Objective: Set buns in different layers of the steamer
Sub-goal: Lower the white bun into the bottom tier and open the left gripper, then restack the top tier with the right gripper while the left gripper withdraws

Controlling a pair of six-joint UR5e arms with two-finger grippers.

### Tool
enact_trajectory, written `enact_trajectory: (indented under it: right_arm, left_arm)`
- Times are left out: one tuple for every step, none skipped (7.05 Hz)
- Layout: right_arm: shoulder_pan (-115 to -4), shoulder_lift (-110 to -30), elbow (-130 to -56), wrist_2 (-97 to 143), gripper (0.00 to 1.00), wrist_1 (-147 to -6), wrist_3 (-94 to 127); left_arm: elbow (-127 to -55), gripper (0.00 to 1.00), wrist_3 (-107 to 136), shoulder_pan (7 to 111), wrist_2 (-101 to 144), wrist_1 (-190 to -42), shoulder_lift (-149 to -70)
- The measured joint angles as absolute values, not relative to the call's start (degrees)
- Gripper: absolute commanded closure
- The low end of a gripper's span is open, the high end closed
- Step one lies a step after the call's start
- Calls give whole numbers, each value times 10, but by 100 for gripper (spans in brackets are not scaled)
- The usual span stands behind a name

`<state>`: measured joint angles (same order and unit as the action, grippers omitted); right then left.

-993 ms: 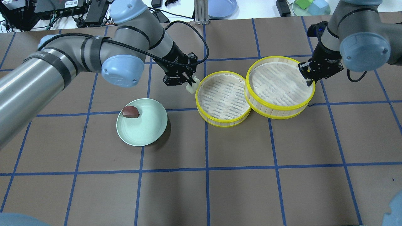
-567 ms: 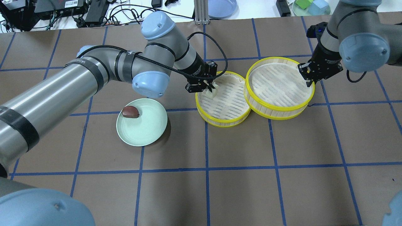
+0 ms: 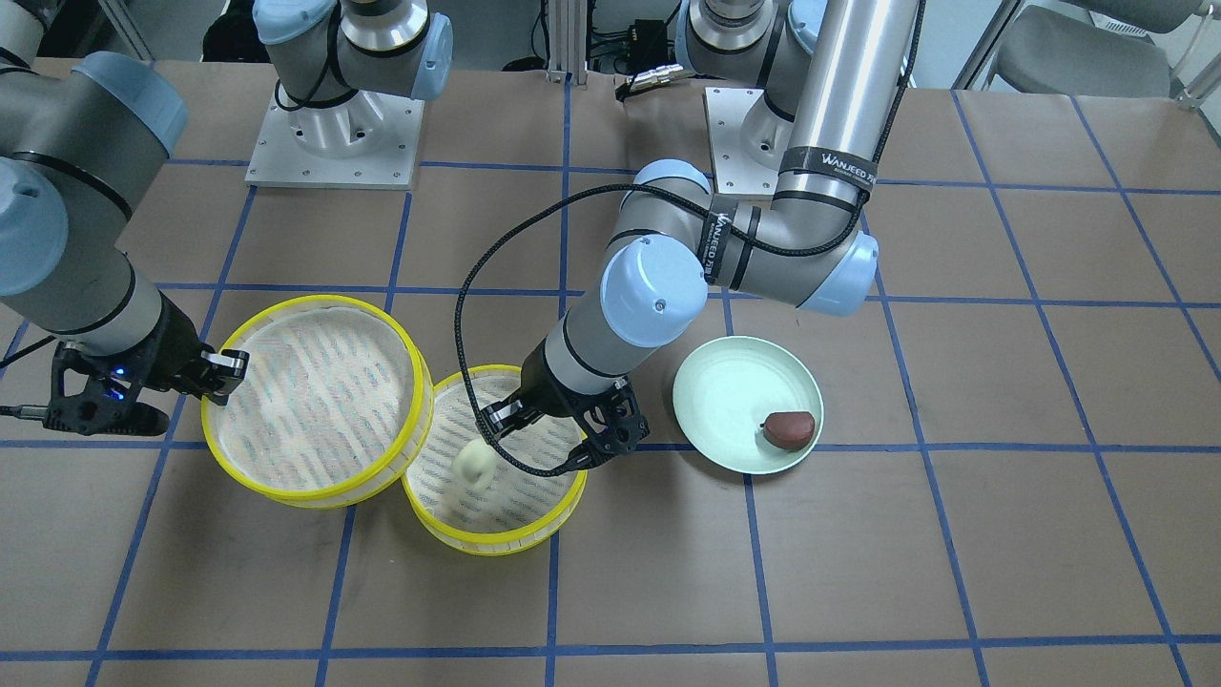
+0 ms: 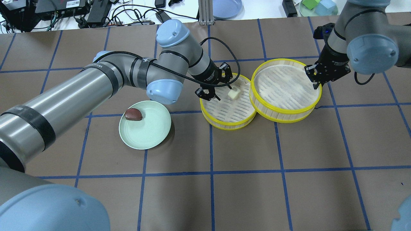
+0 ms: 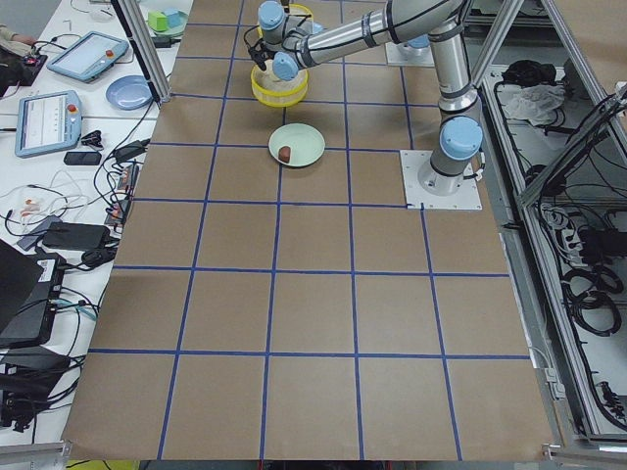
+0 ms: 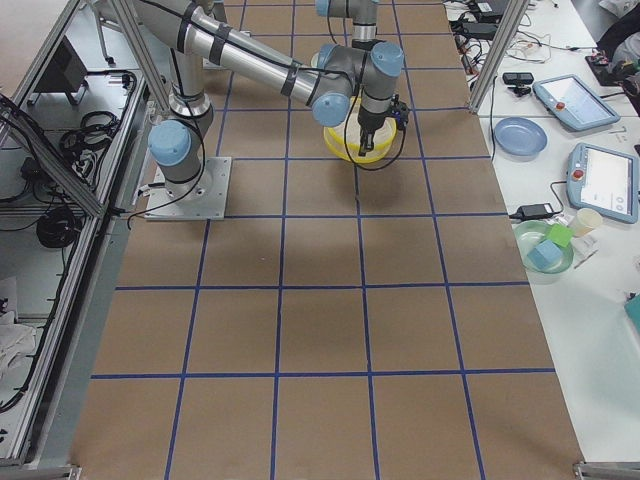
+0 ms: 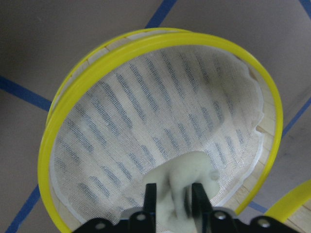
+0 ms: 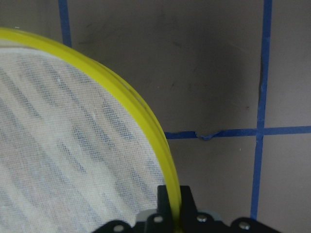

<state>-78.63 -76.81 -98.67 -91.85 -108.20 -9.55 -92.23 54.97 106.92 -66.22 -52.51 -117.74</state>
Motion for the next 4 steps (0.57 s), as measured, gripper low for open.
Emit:
enact_trajectory:
  right_arm:
    - [-788, -769, -987, -918, 100, -1082, -94]
    - [-791, -771, -987, -918, 100, -1082, -91]
    - [-802, -774, -987, -918, 100, -1081, -80]
    - [-825, -777, -987, -918, 100, -1080, -53]
  left_arm:
    - [-918, 0, 548, 1069, -664, -532, -1168]
    - [-912, 1, 539, 1066, -668, -544, -1158]
    - [-903, 1, 506, 1054, -686, -571, -1145]
    - [-894, 0, 437, 1033, -721, -614, -1126]
